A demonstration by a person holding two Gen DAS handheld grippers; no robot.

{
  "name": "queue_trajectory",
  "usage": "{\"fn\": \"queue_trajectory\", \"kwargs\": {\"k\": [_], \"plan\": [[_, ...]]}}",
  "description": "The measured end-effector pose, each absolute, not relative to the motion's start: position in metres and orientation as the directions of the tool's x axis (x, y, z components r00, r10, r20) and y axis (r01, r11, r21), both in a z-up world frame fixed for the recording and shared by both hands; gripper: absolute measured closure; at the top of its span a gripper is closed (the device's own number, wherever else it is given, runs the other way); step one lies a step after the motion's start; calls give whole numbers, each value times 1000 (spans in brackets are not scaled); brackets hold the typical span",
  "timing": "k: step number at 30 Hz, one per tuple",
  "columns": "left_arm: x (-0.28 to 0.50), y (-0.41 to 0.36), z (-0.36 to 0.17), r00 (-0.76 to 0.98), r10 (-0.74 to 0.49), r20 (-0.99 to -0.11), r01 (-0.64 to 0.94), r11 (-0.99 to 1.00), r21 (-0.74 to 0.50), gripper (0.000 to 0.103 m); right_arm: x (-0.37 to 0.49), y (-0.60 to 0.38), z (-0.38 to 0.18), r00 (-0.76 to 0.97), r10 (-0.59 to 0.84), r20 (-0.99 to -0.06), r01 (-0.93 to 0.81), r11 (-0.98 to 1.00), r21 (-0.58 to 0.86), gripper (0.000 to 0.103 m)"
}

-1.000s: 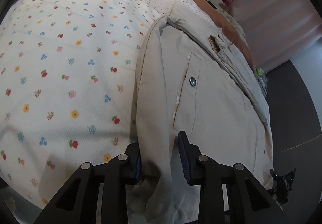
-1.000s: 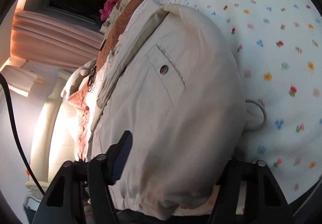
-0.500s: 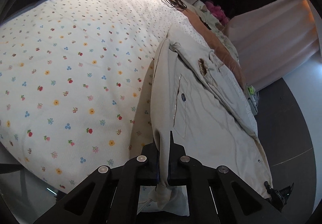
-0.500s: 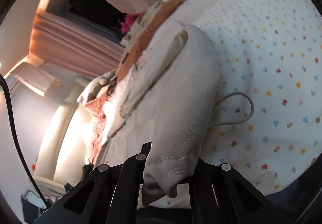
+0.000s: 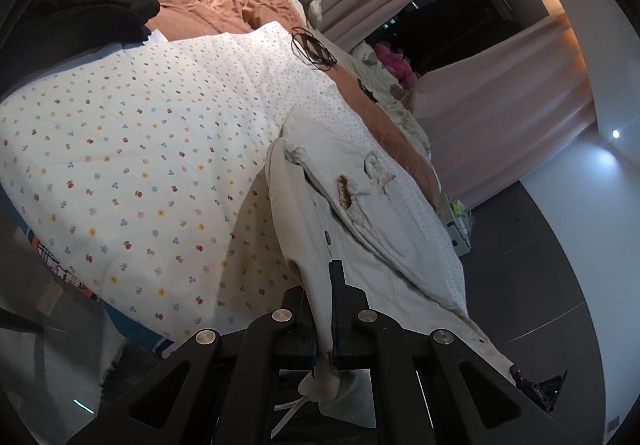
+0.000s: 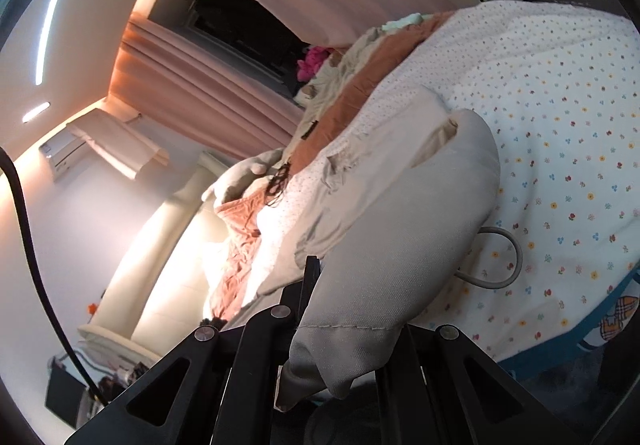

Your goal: Fold large clothes

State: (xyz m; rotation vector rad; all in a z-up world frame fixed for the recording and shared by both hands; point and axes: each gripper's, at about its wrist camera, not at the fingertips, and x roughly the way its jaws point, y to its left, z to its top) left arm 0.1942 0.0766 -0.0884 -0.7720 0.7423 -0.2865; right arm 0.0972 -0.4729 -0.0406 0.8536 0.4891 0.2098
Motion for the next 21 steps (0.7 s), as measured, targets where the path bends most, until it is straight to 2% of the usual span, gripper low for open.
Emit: {"fn": "queue_trajectory", "kwargs": {"k": [21], "plan": [[80, 112, 6, 808, -506, -301, 121, 643, -756, 99, 7, -438, 24, 897, 413, -154, -170, 646, 744, 96]]}}
